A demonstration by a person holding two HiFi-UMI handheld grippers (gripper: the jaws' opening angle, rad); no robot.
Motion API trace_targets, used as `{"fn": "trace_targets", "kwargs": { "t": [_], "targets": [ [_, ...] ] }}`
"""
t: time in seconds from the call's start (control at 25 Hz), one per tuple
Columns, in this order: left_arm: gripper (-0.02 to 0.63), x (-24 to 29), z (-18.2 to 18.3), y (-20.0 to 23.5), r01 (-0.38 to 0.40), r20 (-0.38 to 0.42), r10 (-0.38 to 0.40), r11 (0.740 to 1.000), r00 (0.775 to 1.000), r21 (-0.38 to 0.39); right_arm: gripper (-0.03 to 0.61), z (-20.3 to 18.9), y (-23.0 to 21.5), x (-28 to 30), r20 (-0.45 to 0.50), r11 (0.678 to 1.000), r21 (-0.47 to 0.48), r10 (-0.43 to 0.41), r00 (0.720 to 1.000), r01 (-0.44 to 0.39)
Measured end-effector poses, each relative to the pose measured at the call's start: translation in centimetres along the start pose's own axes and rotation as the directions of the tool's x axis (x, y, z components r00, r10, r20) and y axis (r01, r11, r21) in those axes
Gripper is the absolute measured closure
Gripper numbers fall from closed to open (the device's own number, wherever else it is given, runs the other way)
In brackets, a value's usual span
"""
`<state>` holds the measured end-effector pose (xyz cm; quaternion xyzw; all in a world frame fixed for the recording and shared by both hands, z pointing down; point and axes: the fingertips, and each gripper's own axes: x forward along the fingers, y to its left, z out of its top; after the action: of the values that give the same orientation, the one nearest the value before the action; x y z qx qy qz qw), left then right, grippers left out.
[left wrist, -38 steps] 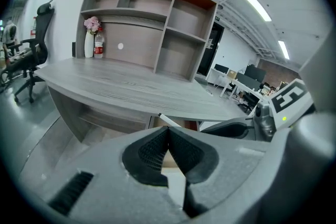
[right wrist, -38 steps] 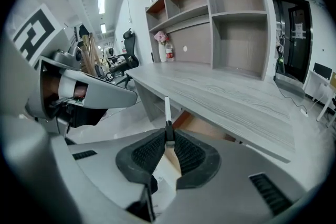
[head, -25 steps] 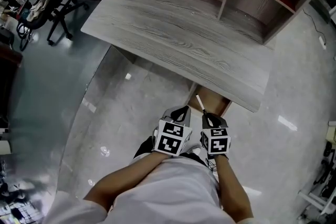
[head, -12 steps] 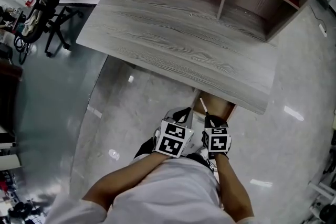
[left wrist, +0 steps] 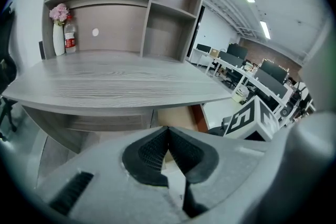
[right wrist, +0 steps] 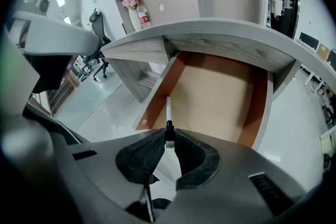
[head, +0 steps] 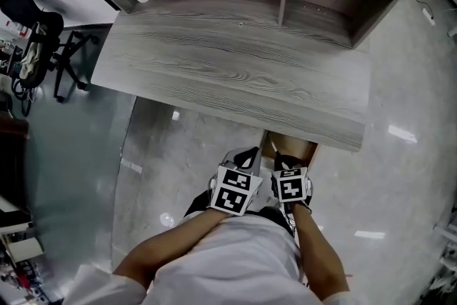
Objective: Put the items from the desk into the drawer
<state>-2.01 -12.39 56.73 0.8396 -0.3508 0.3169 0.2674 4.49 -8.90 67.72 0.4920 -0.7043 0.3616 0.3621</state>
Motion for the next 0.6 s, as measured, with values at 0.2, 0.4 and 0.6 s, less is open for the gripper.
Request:
{"fn": "trace_targets", "kwargs": {
  "t": [0.2, 0.4, 0.6],
  "targets": [
    [0.609, 0.7, 0.3, 0.3, 0.015, -0.011, -0.015, 1.0, 1.0, 0.009, 0.531, -0.2, -0.2, 1.0, -0.037, 0.999, -0.038, -0.006, 0.999, 0.004],
    [0.611, 1.0, 0.4, 1.1, 0.011, -0.015, -0.011, 1.0, 1.0, 0.007, 0.531, -0.4, -0.4, 1.4, -0.049, 1.0, -0.024, -0.009, 0.999, 0.008],
    [0.609, 1.1, 0.6, 1.4, 0.006, -0.014, -0.006, 1.0, 1.0, 0.004, 0.531, -0.6, -0.3, 1.6, -0.051, 1.0, 0.0, -0.004, 0.999, 0.004]
  ]
}}
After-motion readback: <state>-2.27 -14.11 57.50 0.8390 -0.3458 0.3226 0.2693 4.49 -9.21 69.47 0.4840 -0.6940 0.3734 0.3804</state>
